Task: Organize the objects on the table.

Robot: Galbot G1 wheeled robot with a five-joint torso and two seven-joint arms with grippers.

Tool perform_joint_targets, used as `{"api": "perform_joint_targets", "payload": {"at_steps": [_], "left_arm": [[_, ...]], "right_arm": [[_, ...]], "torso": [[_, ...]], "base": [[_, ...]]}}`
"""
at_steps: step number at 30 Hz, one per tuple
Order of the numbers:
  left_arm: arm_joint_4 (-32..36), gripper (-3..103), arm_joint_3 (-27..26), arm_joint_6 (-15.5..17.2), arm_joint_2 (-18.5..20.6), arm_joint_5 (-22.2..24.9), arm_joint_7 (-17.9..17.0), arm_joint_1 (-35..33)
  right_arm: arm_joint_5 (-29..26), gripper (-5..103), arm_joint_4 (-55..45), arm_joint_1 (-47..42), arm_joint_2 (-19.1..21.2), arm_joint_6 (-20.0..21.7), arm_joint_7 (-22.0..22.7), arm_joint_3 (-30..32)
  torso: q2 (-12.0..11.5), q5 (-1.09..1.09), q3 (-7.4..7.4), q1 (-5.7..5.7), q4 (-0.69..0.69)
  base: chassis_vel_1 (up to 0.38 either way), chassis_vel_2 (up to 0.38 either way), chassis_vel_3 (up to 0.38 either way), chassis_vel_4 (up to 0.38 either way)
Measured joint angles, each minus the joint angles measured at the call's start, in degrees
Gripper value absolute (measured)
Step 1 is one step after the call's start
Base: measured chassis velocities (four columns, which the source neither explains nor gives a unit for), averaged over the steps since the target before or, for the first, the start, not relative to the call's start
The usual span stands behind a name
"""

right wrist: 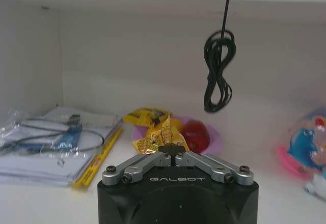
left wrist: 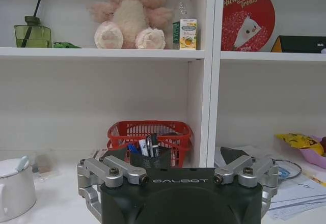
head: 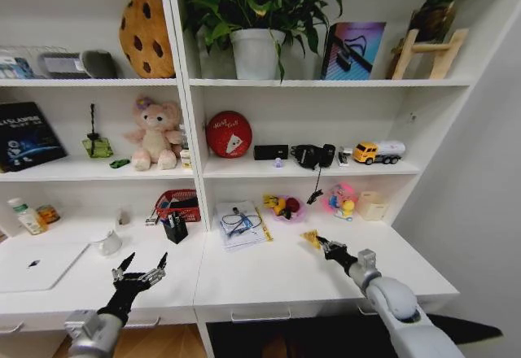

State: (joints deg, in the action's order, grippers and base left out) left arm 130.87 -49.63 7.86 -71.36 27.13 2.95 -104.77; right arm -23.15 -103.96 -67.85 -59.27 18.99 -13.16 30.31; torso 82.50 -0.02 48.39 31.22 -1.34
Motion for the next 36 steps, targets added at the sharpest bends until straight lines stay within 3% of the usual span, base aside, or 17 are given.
{"api": "perform_joint_targets", "payload": {"at_steps": [7,9,12,14,20,26,33,35,36], "left_arm": [[0.0,100,0.0,0.0,0.0,0.0,0.0,0.0],[0.0,100,0.0,0.0,0.0,0.0,0.0,0.0],[0.0,100,0.0,0.0,0.0,0.0,0.0,0.0],[0.0,100,0.0,0.0,0.0,0.0,0.0,0.0],[0.0,100,0.0,0.0,0.0,0.0,0.0,0.0],[0.0,100,0.0,0.0,0.0,0.0,0.0,0.0],[0.0,100,0.0,0.0,0.0,0.0,0.0,0.0],[0.0,100,0.0,0.0,0.0,0.0,0.0,0.0],[0.0,100,0.0,0.0,0.0,0.0,0.0,0.0]], "right_arm": [[-2.4,0,14.7,18.5,-1.7,-0.7,3.1,-11.2],[-2.3,0,23.1,27.8,-4.4,-1.8,3.4,-15.5],[-2.1,0,25.7,30.3,-5.6,-2.2,3.6,-16.7],[-1.0,0,32.3,35.4,-8.6,-2.9,4.8,-18.2],[1.8,0,39.2,38.9,-10.9,-2.6,10.4,-19.1],[3.0,-3,39.3,37.9,-10.4,-1.7,11.5,-18.9],[0.9,28,32.0,34.1,-8.3,0.7,12.1,-18.0],[0.6,28,31.1,33.6,-8.0,0.8,12.2,-17.9],[-0.3,38,28.4,32.2,-7.2,1.1,13.1,-17.8]], "torso": [[0.0,0.06,0.02,0.01,-0.02],[0.0,-0.02,0.01,0.01,0.02],[0.0,0.00,0.01,0.01,0.02],[0.0,0.01,0.01,0.02,0.02],[0.0,0.01,0.00,0.01,-0.02],[0.0,0.02,0.01,0.01,-0.02],[0.0,0.02,0.00,0.01,-0.01],[0.0,0.02,0.00,0.00,-0.01],[0.0,0.04,0.00,0.01,0.01]], "base": [[0.000,0.000,0.000,0.000],[0.000,0.000,0.000,0.000],[0.000,0.000,0.000,0.000],[0.000,0.000,0.000,0.000],[0.000,0.000,0.000,0.000],[0.000,0.000,0.000,0.000],[0.000,0.000,0.000,0.000],[0.000,0.000,0.000,0.000],[0.000,0.000,0.000,0.000]]}}
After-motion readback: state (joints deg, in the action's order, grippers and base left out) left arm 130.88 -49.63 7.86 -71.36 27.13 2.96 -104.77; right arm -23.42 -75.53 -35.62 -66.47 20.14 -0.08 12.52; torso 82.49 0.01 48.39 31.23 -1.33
